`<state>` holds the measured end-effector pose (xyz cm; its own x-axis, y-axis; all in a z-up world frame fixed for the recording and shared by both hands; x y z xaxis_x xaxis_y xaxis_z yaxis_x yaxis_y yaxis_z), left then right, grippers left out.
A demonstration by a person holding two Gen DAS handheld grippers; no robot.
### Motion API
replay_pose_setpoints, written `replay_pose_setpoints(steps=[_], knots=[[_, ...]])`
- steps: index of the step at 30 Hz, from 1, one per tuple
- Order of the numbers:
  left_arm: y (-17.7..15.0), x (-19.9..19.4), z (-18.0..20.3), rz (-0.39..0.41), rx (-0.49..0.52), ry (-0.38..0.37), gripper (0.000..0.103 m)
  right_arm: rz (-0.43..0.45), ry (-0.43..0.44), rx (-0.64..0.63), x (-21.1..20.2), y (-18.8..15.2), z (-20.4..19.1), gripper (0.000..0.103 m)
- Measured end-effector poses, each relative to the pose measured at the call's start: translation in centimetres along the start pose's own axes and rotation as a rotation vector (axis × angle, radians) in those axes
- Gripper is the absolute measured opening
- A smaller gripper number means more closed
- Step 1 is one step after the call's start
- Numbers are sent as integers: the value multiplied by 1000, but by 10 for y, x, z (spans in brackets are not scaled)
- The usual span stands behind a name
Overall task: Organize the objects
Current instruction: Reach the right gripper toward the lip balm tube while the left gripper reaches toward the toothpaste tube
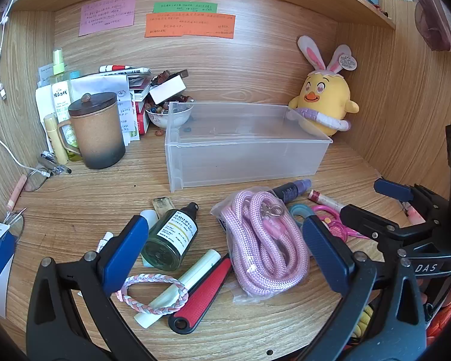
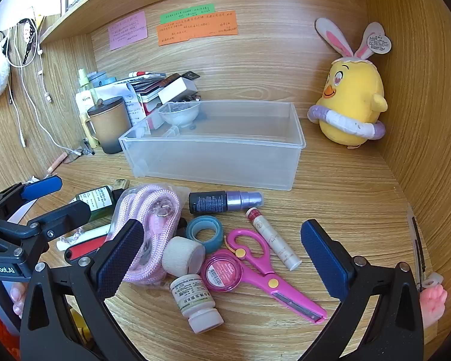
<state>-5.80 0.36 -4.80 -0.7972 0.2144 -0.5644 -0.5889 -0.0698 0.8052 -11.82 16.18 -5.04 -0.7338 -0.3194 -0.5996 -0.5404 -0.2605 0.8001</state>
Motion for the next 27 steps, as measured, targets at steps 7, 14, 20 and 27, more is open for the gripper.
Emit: replay_pose_setpoints(steps=[7, 14, 20, 27], knots=[[0, 0, 1, 0, 0, -1, 103, -1, 2, 0, 0, -1, -1, 103], [-3, 3, 0, -7, -8, 0, 103, -4, 5, 2, 0, -1, -1, 103], [-4, 3, -3, -7, -9, 8, 103, -4, 5, 2, 0, 0, -1, 103], [-5, 4, -3, -11, -11, 0, 103, -5, 5, 2, 0, -1, -1, 103]])
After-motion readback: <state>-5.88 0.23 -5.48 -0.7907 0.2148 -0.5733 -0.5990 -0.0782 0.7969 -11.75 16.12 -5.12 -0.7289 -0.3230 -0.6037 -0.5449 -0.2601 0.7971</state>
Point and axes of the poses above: each gripper's, at about its wrist camera, not at the fingertips, and x roughly the way its jaws point, z to its right, y to its top, the point moved 8 cm from there along x, roughly the way its jaws point, and after that the axes turned 9 degrees about -y, right-handed, at the moved point
